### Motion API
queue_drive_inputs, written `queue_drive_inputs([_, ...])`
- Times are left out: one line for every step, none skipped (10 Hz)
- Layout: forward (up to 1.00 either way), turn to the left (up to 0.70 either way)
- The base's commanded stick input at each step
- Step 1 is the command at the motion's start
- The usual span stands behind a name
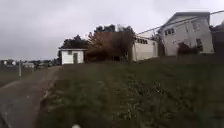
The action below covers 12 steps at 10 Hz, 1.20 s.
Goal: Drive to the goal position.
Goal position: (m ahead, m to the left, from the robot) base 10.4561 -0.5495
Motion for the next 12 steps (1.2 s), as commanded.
queue_drive_inputs([0.7,0.0])
queue_drive_inputs([0.7,0.0])
queue_drive_inputs([0.7,0.0])
queue_drive_inputs([0.7,0.0])
queue_drive_inputs([0.7,0.0])
queue_drive_inputs([0.7,0.0])
queue_drive_inputs([0.7,0.0])
queue_drive_inputs([0.7,0.0])
queue_drive_inputs([0.7,0.04])
queue_drive_inputs([0.7,0.08])
queue_drive_inputs([0.7,0.13])
queue_drive_inputs([0.7,0.1])
